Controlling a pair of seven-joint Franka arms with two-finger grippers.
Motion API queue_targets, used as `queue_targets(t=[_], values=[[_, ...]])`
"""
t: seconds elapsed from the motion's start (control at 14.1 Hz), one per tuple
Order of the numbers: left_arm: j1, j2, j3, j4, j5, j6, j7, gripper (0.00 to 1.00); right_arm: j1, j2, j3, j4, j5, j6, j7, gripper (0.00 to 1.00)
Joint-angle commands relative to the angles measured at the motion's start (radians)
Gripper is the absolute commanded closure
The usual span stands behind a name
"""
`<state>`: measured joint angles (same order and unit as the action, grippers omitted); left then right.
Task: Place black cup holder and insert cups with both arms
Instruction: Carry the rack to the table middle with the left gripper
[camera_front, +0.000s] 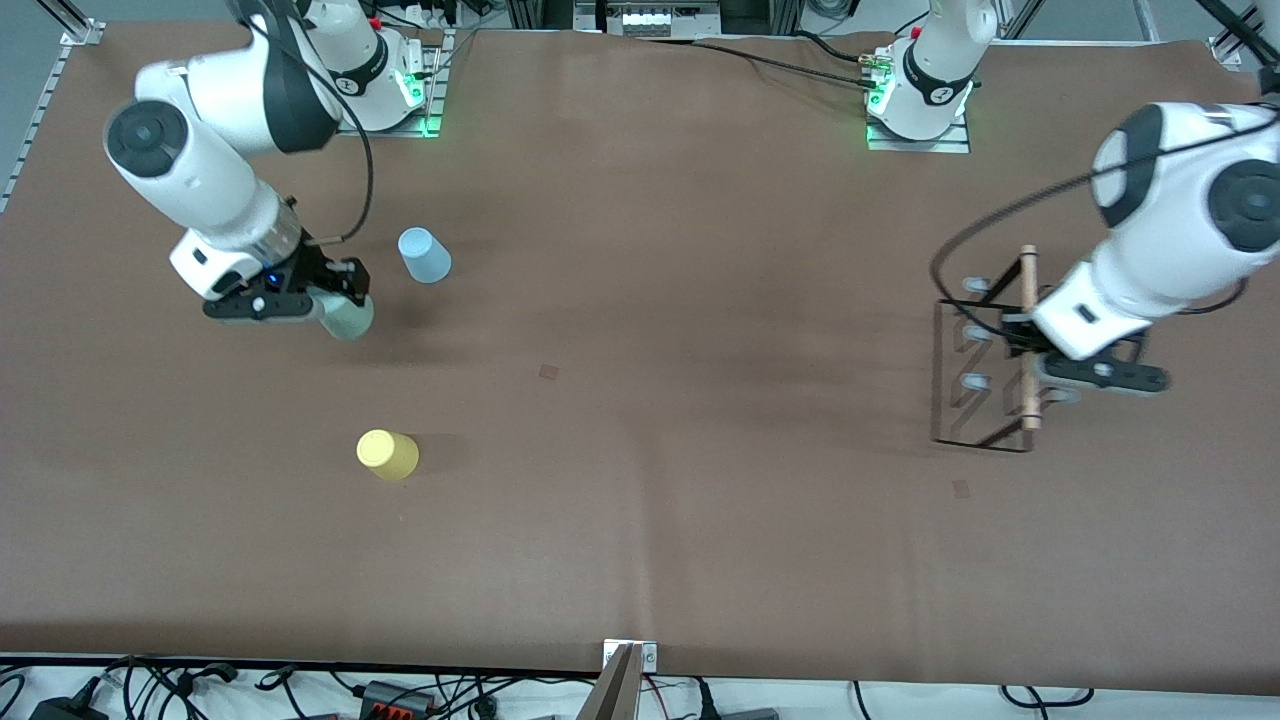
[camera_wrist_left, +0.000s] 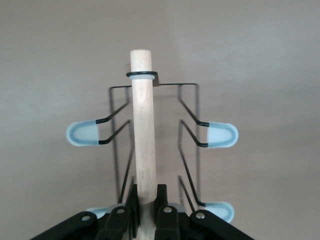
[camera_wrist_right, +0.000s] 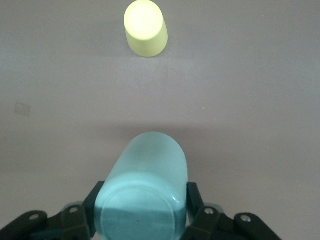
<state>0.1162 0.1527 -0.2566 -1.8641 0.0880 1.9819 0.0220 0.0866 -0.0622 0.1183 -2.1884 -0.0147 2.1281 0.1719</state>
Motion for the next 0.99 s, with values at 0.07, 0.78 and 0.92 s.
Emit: queue_targets(t=[0.07,0.78,0.92], values=[[0.003,0.036,-0.168,0.035,0.001,-0.023,-0.245,0.99,-0.004,-0.062,-0.003,-0.013,-0.002,-0.056,-0.029,0.86],[-0.272,0.283,-0.293,0.229,0.018,-0.012,-0.763,0.99,-0.002,-0.065,-0.002,-0.011,0.002,-0.094,-0.055,0.86],[-0.332,0.332,-0.29,0.264,0.018,0.03,-0.829,0.99,-0.002,-0.057,-0.002,0.01,0.005,-0.1,-0.055,0.86]])
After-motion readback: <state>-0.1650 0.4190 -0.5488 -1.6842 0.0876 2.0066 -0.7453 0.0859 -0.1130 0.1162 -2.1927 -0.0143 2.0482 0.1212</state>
